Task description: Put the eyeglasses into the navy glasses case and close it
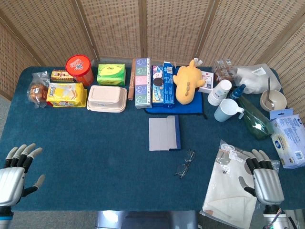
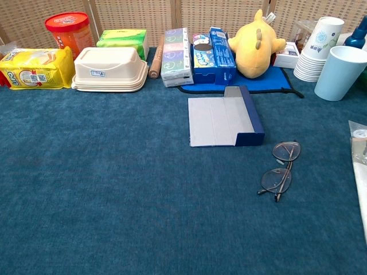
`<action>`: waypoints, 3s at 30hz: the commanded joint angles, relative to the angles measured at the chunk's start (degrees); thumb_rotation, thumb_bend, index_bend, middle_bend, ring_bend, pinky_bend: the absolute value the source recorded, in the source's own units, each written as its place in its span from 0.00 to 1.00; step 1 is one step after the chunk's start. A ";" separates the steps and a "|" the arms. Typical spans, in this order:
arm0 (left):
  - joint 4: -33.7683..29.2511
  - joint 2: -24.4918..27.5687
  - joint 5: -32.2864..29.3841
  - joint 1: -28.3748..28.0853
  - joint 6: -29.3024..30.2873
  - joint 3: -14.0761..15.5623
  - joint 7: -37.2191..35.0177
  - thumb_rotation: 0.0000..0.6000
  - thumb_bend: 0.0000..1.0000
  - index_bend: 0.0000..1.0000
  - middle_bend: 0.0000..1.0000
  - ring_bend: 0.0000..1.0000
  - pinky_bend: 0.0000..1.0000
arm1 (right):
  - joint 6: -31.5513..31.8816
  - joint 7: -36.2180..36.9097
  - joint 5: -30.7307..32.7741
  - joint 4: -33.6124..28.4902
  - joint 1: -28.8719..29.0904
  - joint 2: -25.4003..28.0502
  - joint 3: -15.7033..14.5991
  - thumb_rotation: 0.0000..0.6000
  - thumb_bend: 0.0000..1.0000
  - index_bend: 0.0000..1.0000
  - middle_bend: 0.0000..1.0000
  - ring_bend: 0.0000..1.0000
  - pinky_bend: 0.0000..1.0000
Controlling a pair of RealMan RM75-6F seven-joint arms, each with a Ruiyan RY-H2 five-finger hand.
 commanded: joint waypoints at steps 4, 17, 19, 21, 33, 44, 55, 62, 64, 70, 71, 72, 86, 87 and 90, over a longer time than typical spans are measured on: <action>0.40 -0.27 -0.21 0.15 -0.34 0.13 -0.24 1.00 0.28 0.17 0.11 0.05 0.00 | -0.14 -0.37 0.20 -0.27 -0.03 0.26 0.03 1.00 0.29 0.24 0.22 0.13 0.12; 0.62 0.01 0.57 0.65 0.47 -0.04 -0.54 1.00 0.28 0.17 0.11 0.05 0.00 | 0.50 0.49 -0.59 0.53 -0.45 -0.29 -0.22 1.00 0.29 0.24 0.22 0.13 0.12; 0.66 -0.09 0.46 0.65 0.35 -0.07 -0.53 1.00 0.28 0.17 0.11 0.05 0.00 | 0.54 0.49 -0.63 0.53 -0.43 -0.23 -0.14 1.00 0.29 0.24 0.22 0.13 0.12; 0.58 -0.09 0.51 0.66 0.23 -0.02 -0.49 1.00 0.28 0.17 0.11 0.05 0.00 | 0.59 0.62 -0.67 0.61 -0.42 -0.20 -0.06 1.00 0.29 0.24 0.22 0.13 0.12; 0.47 0.42 -0.77 -0.44 -1.61 -0.88 -0.08 1.00 0.28 0.17 0.11 0.05 0.00 | -1.88 0.93 -1.30 0.09 2.42 0.22 1.90 1.00 0.29 0.23 0.22 0.13 0.12; 2.16 -0.16 -4.45 -2.04 -4.21 -2.34 0.23 1.00 0.28 0.17 0.11 0.05 0.00 | -15.27 -1.12 1.79 -2.85 13.61 -1.94 7.40 1.00 0.29 0.22 0.22 0.13 0.12; 3.99 -0.77 -7.53 -3.23 -5.84 -3.48 -0.31 1.00 0.28 0.17 0.11 0.05 0.00 | -25.96 -9.13 11.31 -0.26 26.46 -11.36 14.26 1.00 0.24 0.17 0.20 0.12 0.12; 5.05 -0.19 -8.14 -3.46 -5.81 -3.88 -1.61 1.00 0.28 0.16 0.11 0.05 0.00 | -28.10 -17.46 19.84 1.83 32.11 -17.69 16.01 1.00 0.14 0.09 0.14 0.07 0.12; 5.38 -0.21 -8.33 -3.57 -6.08 -3.86 -1.99 1.00 0.28 0.16 0.11 0.05 0.00 | -29.04 -18.61 22.24 2.67 33.91 -19.54 16.36 1.00 0.13 0.06 0.13 0.06 0.12; 6.34 -0.53 -8.67 -3.70 -6.40 -3.77 -2.99 1.00 0.28 0.15 0.10 0.05 0.00 | -30.37 -22.27 28.13 5.68 38.82 -23.73 17.34 1.00 0.09 0.01 0.09 0.05 0.12; 6.48 -0.53 -8.77 -3.71 -6.44 -3.79 -3.14 1.00 0.28 0.15 0.10 0.05 0.00 | -30.49 -22.72 29.05 6.29 39.52 -24.31 17.52 1.00 0.09 0.01 0.09 0.04 0.12; 6.70 -0.52 -8.91 -3.73 -6.48 -3.82 -3.34 1.00 0.28 0.15 0.10 0.05 0.00 | -30.63 -23.26 30.34 7.06 40.37 -25.03 17.71 1.00 0.09 0.00 0.09 0.04 0.12; 7.88 -0.09 -10.07 -4.15 -7.11 -4.15 -4.82 1.00 0.28 0.15 0.10 0.05 0.00 | -28.54 -27.33 34.10 16.67 45.45 -30.05 15.85 1.00 0.09 0.00 0.06 0.02 0.12; 7.95 -0.13 -10.18 -4.17 -7.16 -4.15 -4.86 1.00 0.28 0.15 0.10 0.05 0.00 | -27.91 -27.70 33.49 17.68 45.61 -30.38 15.38 1.00 0.09 0.00 0.06 0.02 0.12; 8.12 -0.32 -10.40 -4.28 -7.37 -4.13 -4.92 1.00 0.28 0.15 0.10 0.05 0.00 | -26.81 -27.98 32.69 19.28 45.65 -30.89 14.43 1.00 0.09 0.00 0.06 0.02 0.11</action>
